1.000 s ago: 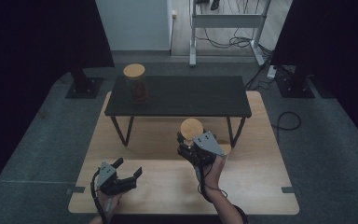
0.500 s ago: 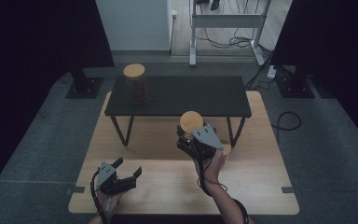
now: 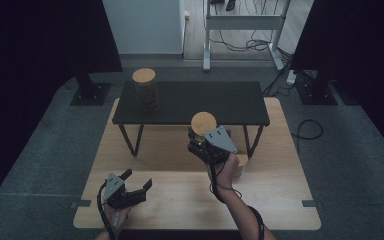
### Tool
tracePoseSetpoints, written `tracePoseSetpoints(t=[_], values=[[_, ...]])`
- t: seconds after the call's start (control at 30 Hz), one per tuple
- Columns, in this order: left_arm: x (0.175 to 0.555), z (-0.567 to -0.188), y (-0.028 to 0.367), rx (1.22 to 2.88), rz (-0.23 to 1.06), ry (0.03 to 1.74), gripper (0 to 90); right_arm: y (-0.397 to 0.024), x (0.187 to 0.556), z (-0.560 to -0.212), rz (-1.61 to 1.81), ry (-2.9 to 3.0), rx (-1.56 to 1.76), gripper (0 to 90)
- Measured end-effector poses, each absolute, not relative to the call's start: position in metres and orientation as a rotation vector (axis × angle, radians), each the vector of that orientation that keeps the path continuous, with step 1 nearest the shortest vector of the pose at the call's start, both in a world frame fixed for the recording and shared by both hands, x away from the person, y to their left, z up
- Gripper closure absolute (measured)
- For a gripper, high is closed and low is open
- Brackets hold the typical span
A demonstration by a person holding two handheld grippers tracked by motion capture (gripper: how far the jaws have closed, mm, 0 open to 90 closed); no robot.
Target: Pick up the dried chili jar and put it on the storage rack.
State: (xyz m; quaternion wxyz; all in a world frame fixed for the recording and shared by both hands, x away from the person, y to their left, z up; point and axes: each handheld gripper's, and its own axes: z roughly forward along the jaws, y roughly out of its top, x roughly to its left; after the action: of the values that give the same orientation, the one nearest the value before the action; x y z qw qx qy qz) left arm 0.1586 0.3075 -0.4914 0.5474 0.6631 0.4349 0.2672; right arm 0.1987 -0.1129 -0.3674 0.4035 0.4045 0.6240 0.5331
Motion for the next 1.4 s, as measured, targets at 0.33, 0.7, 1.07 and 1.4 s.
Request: tracePoseSetpoints(t=[0.33,0.7,1.07,1.4], values=[[0.16,-0.491,0.309,1.572,0.633,1.034,8.3,-0.107,0.213,-0.358,1.343,1.563,1.007,25.8],[0.16,-0.491,0.309,1.576,0.628,1.033,8.3,-0.099,0.231,-0.352,1.317,1.563,1.009,25.8],[0.161,-0.491,0.309,1.577,0.627,1.031,8.3,-0.092,0.248,-0.352,1.288,1.557,1.021,25.7],[0.162,-0.491,0.31,1.58,0.622,1.033,8.3,-0.088,0.263,-0.346,1.266,1.538,1.037,25.7]])
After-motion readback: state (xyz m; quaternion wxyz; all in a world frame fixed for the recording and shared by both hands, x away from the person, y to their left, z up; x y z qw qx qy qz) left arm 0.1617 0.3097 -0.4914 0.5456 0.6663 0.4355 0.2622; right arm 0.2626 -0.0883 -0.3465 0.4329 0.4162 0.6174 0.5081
